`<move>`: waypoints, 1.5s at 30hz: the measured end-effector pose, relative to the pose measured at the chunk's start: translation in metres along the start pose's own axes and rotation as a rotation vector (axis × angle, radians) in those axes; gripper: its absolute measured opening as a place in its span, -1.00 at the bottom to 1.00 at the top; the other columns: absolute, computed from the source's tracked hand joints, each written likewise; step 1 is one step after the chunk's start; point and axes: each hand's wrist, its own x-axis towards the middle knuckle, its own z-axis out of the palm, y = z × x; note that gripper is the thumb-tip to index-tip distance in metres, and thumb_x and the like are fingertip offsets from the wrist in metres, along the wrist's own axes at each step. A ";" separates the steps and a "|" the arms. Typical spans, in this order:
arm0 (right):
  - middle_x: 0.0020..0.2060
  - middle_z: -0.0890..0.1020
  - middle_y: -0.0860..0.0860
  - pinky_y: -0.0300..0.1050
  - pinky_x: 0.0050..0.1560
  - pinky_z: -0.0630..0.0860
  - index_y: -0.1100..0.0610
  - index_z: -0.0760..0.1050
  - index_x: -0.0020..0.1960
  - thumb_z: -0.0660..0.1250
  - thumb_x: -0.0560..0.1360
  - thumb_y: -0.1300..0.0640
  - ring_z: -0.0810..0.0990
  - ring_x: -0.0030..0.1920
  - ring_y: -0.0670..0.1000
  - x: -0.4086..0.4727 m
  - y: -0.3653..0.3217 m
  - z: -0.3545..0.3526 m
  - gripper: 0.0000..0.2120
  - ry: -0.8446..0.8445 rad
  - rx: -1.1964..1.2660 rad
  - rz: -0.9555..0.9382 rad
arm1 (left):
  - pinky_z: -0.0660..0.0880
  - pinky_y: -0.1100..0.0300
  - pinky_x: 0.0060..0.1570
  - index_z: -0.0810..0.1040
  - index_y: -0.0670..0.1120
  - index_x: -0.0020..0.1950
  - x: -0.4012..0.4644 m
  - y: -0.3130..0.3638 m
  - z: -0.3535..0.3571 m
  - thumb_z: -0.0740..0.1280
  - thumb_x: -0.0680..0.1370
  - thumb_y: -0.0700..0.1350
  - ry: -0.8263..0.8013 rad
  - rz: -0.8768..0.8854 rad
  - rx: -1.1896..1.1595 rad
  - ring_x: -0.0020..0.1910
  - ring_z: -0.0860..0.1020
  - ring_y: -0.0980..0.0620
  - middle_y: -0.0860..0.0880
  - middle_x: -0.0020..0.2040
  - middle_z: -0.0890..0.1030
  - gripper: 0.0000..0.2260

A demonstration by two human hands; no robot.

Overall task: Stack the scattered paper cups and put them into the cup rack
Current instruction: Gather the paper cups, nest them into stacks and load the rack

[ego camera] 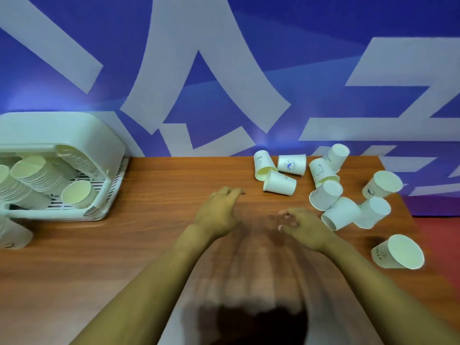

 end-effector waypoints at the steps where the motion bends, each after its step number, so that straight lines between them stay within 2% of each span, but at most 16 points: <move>1: 0.24 0.50 -0.03 -0.13 0.23 0.43 0.01 0.44 0.29 0.38 0.46 -0.01 0.49 0.20 -0.06 0.007 0.003 -0.005 -0.58 -0.007 -0.021 0.007 | 0.41 0.03 0.22 0.26 0.08 0.46 0.011 0.000 -0.002 0.38 0.43 -0.13 -0.003 0.000 0.046 0.29 0.37 -0.11 -0.03 0.33 0.36 -0.38; 6: 0.36 0.38 0.02 -0.08 0.32 0.35 -0.02 0.32 0.38 0.35 0.47 -0.03 0.39 0.32 0.03 0.047 0.010 -0.025 -0.49 0.025 -0.057 -0.005 | 0.37 0.03 0.26 0.13 0.12 0.51 0.074 -0.002 -0.008 0.28 0.43 -0.32 0.006 0.016 0.303 0.40 0.24 -0.11 -0.06 0.44 0.23 -0.27; 10: 0.40 0.33 0.02 -0.11 0.35 0.25 -0.01 0.26 0.43 0.37 0.47 0.06 0.31 0.37 0.06 0.082 0.012 -0.024 -0.43 0.170 -0.050 -0.066 | 0.33 0.01 0.29 0.13 0.09 0.52 0.130 -0.002 -0.012 0.19 0.43 -0.43 0.056 0.069 0.402 0.45 0.17 -0.13 -0.10 0.50 0.16 -0.26; 13: 0.42 0.30 0.01 -0.10 0.37 0.22 -0.03 0.25 0.44 0.39 0.43 0.05 0.28 0.39 0.08 0.107 0.015 -0.020 -0.37 0.231 -0.053 -0.096 | 0.29 0.01 0.34 0.10 0.07 0.54 0.166 0.003 -0.004 0.21 0.47 -0.38 0.025 0.141 0.458 0.50 0.10 -0.13 -0.10 0.53 0.11 -0.28; 17: 0.50 0.16 0.02 -0.07 0.45 0.15 -0.06 0.17 0.48 0.39 0.42 0.00 0.13 0.49 0.05 0.130 0.026 -0.011 -0.30 0.207 -0.065 -0.095 | 0.16 0.00 0.41 0.03 0.11 0.56 0.203 0.004 0.022 0.13 0.59 -0.22 -0.037 0.240 0.564 0.53 -0.02 -0.15 -0.13 0.56 -0.02 -0.42; 20: 0.48 0.21 0.05 -0.06 0.46 0.11 0.00 0.16 0.49 0.41 0.40 -0.01 0.15 0.48 0.07 0.141 0.036 -0.006 -0.26 0.190 -0.140 -0.089 | 0.12 -0.01 0.42 -0.02 0.17 0.55 0.219 0.001 0.040 0.10 0.62 -0.20 -0.055 0.286 0.631 0.54 -0.05 -0.17 -0.13 0.57 -0.07 -0.42; 23: 0.37 0.39 0.04 -0.02 0.41 0.20 0.02 0.25 0.44 0.43 0.33 0.01 0.32 0.39 0.10 0.149 0.045 0.000 -0.27 0.231 -0.218 -0.133 | 0.18 -0.05 0.39 0.13 0.14 0.53 0.224 -0.004 0.051 0.18 0.59 -0.21 -0.015 0.342 0.615 0.52 0.07 -0.20 -0.16 0.56 0.05 -0.44; 25: 0.26 0.48 0.02 0.03 0.31 0.32 0.01 0.31 0.40 0.44 0.30 -0.01 0.43 0.27 0.13 0.150 0.046 0.002 -0.30 0.244 -0.232 -0.101 | 0.34 -0.04 0.29 0.36 0.10 0.43 0.224 -0.008 0.056 0.35 0.48 -0.20 0.067 0.375 0.607 0.42 0.30 -0.22 -0.18 0.48 0.27 -0.46; 27: 0.26 0.46 -0.02 0.02 0.26 0.35 -0.02 0.27 0.40 0.44 0.32 -0.07 0.43 0.26 0.10 0.147 0.043 0.004 -0.29 0.214 -0.196 -0.023 | 0.47 -0.01 0.16 0.50 0.08 0.30 0.221 -0.008 0.059 0.46 0.34 -0.15 0.107 0.360 0.642 0.28 0.47 -0.20 -0.17 0.36 0.45 -0.47; 30: 0.33 0.40 -0.07 -0.03 0.27 0.33 -0.04 0.21 0.42 0.44 0.32 -0.11 0.38 0.31 0.03 0.137 0.040 0.005 -0.25 0.139 -0.142 0.027 | 0.37 -0.06 0.25 0.39 -0.02 0.33 0.213 -0.012 0.061 0.36 0.44 -0.15 0.082 0.314 0.658 0.36 0.35 -0.19 -0.14 0.43 0.33 -0.54; 33: 0.34 0.36 -0.10 -0.06 0.30 0.29 -0.05 0.20 0.41 0.45 0.30 -0.14 0.35 0.33 -0.01 0.119 0.035 0.006 -0.23 0.084 -0.110 0.063 | 0.33 -0.02 0.21 0.37 -0.04 0.29 0.193 -0.015 0.061 0.36 0.44 -0.10 0.095 0.238 0.634 0.34 0.34 -0.12 -0.05 0.38 0.37 -0.57; 35: 0.33 0.35 -0.09 -0.06 0.33 0.26 -0.04 0.21 0.42 0.45 0.29 -0.16 0.32 0.32 0.00 0.108 0.032 0.004 -0.21 0.068 -0.113 0.085 | 0.26 -0.03 0.25 0.29 -0.04 0.34 0.174 -0.018 0.059 0.31 0.48 -0.04 0.000 0.179 0.572 0.34 0.31 -0.10 -0.02 0.35 0.37 -0.55; 39: 0.34 0.35 -0.06 -0.05 0.34 0.27 0.00 0.19 0.43 0.44 0.31 -0.17 0.31 0.34 0.04 0.076 0.023 0.005 -0.20 0.091 -0.127 0.081 | 0.26 -0.02 0.26 0.16 0.03 0.47 0.128 -0.026 0.038 0.34 0.43 0.16 -0.077 -0.012 0.370 0.31 0.36 -0.14 -0.02 0.36 0.38 -0.33; 41: 0.34 0.35 0.01 0.02 0.32 0.31 0.03 0.17 0.44 0.46 0.33 -0.10 0.34 0.35 0.10 0.065 0.007 -0.002 -0.21 0.132 -0.066 0.047 | 0.32 -0.03 0.23 0.14 0.07 0.49 0.104 -0.029 0.025 0.41 0.38 0.19 -0.053 -0.075 0.259 0.26 0.42 -0.18 -0.03 0.34 0.41 -0.23; 43: 0.36 0.35 0.13 0.06 0.32 0.34 0.11 0.16 0.47 0.51 0.32 0.07 0.34 0.36 0.19 0.058 -0.013 -0.017 -0.17 0.192 0.158 0.036 | 0.40 0.00 0.17 0.25 0.03 0.42 0.080 -0.028 0.012 0.47 0.32 0.16 0.016 -0.091 0.103 0.21 0.45 -0.17 -0.02 0.28 0.43 -0.25; 45: 0.30 0.42 0.10 -0.08 0.22 0.43 0.12 0.20 0.46 0.54 0.24 0.04 0.41 0.33 0.16 0.049 -0.024 -0.025 -0.11 0.234 0.249 -0.005 | 0.43 0.04 0.06 0.35 -0.05 0.27 0.055 -0.026 0.000 0.54 0.28 0.11 0.136 -0.084 -0.067 0.16 0.43 -0.11 -0.01 0.16 0.43 -0.33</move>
